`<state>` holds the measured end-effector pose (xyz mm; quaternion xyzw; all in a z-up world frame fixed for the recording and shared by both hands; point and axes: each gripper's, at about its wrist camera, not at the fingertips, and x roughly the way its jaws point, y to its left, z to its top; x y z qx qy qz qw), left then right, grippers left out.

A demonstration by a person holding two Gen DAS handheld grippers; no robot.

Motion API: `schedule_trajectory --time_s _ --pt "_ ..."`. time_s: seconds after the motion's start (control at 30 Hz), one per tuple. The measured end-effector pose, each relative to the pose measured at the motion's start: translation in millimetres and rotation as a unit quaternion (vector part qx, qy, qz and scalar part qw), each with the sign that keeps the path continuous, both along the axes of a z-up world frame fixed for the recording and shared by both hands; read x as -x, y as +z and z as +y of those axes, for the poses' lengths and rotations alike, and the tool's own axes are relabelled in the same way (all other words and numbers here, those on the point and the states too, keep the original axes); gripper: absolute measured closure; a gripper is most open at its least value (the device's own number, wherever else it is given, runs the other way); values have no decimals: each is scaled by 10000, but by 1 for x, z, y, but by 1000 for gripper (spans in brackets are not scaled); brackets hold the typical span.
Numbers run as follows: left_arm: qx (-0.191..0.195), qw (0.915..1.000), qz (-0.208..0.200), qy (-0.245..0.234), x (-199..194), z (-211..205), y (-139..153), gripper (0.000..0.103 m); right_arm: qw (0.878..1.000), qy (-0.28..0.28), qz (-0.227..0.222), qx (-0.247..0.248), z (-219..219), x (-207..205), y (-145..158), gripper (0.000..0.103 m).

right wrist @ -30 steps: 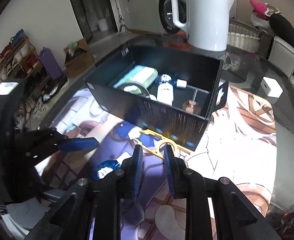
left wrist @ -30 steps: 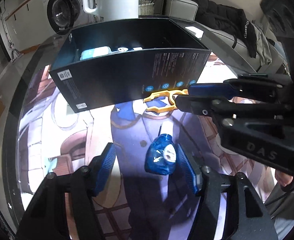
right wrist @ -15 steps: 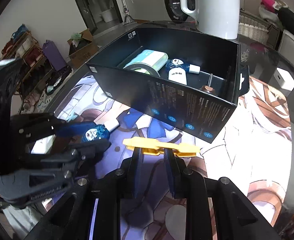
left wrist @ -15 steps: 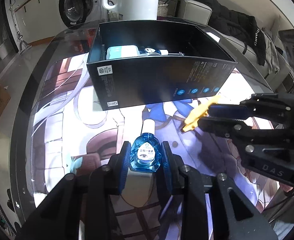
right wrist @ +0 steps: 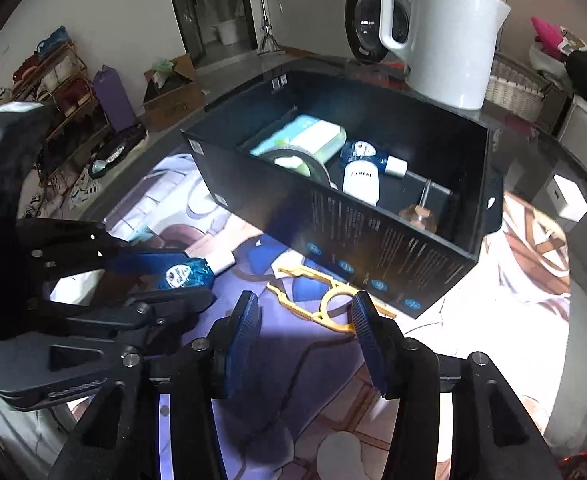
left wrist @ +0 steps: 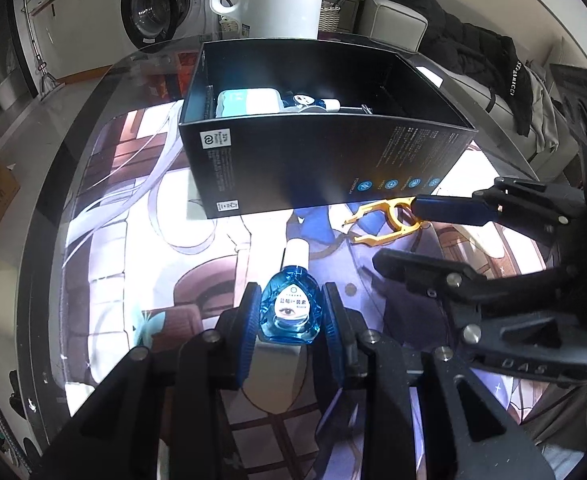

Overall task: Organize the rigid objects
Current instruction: 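Grasp the blue eye-drop bottle with the left tool, then grasp the yellow plastic clip with the right tool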

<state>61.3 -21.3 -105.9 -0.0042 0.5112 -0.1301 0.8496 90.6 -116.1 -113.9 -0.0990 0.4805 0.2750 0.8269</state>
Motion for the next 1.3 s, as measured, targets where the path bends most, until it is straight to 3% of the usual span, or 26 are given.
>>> schedule_trajectory --time_s 0.1,0.2,0.23,0.33,0.47,0.63,0.87,0.93,1.03,1.3 --pt "10 10000 12 14 -1 2 0 74 9999 121 44 43 3 6 1 52" --pt "0 10000 18 31 0 3 0 74 9961 200 780 -348 6 13 -4 52" --pt "0 10000 22 32 0 3 0 74 9956 263 797 -405 7 16 -1 52" --pt "29 10000 44 53 0 5 0 74 9990 351 235 -155 11 23 16 52" --pt "72 9999 57 54 0 7 -1 74 9991 233 310 -157 3 14 15 52" --pt "109 9999 93 65 -1 7 0 74 9991 384 -166 19 5 10 18 47" --pt "133 9999 91 61 -1 7 1 73 9987 381 -175 303 5 -5 2 44" --pt "142 9999 84 43 1 8 0 69 9989 332 -70 318 6 -3 2 45" --pt "53 10000 51 -58 3 7 0 63 9981 433 423 63 6 6 -2 55" --pt "-15 10000 6 -30 3 5 0 64 9984 328 37 449 14 7 -3 57"
